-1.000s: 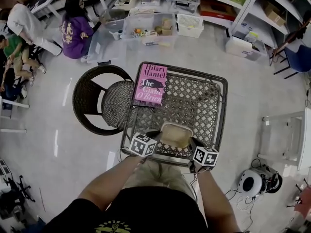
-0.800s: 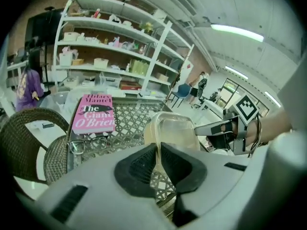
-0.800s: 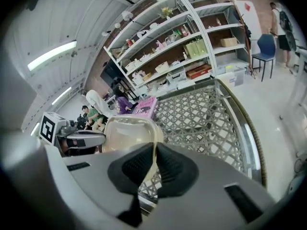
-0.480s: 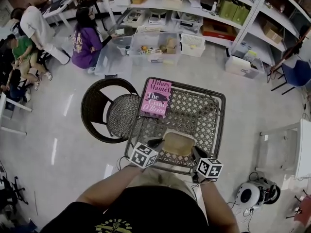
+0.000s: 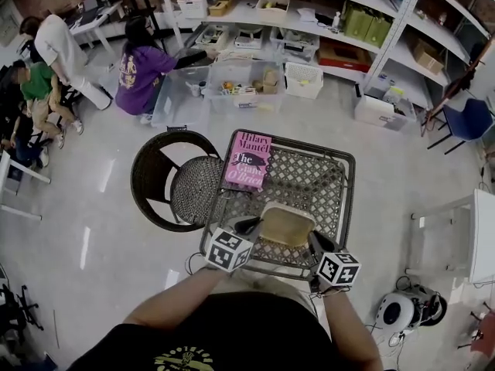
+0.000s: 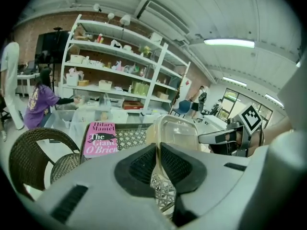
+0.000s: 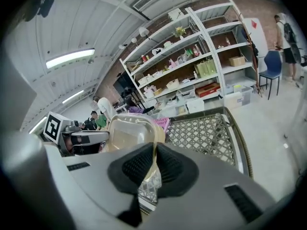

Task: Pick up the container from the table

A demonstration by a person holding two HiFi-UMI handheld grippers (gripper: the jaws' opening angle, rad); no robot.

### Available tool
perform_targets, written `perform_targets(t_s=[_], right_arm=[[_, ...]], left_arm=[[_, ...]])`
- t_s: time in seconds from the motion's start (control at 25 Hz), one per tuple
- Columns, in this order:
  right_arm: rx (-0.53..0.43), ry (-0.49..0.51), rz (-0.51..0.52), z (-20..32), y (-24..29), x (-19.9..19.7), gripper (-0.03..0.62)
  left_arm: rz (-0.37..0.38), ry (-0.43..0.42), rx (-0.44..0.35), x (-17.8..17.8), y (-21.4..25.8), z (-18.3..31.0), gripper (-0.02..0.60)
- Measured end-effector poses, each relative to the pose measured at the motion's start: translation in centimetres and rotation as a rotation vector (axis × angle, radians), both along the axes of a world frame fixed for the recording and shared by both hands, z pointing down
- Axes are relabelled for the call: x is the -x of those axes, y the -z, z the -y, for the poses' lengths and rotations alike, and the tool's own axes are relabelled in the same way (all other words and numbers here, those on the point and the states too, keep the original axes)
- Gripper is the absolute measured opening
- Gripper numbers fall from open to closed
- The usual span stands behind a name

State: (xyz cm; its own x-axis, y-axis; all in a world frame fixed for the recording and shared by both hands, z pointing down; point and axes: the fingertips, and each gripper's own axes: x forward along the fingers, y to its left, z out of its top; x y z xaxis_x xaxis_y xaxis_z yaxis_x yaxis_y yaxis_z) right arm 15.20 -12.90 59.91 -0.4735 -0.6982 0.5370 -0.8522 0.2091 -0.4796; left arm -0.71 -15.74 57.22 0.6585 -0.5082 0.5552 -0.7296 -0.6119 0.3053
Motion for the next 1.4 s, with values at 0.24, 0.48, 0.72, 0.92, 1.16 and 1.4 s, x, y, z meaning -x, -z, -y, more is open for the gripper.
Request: perform_targets(t_s=[0.24, 0.48, 0.72, 0.92, 1.16, 1.4], right_arm=[[-0.089, -0.009, 0.010, 0.6, 3.5, -0.6, 0.026], [-0.188, -0.014, 0.018, 0.8, 7.6, -0.9, 0.026], [-0.293, 0.003, -0.026, 0.5, 11.5, -0.5, 0.026], [-0.383, 0.002, -0.023, 0.2, 15.5, -0.1, 0.026], [-0.462, 0.002, -0.035, 0.3, 19.8, 0.1, 0.026], [-0.503, 0.009, -0.042, 0.2, 21.8, 0.5, 0.026]], left_arm=[[-0.019, -0.021, -0.104, -0.6, 4.0, 0.3, 0.031], [-0.059, -0.013, -0.160, -0.9, 7.2, 0.9, 0.031], [-0.079, -0.001, -0.245, -0.4, 10.6, 0.6, 0.031], [-0.123, 0.020, -0.307, 0.0, 13.6, 0.8, 0.031], [-0.140, 0.025, -0.396, 0.2, 17.9, 0.7, 0.031], [-0.142, 0.025, -0.441, 0.7, 19.7, 0.4, 0.031]])
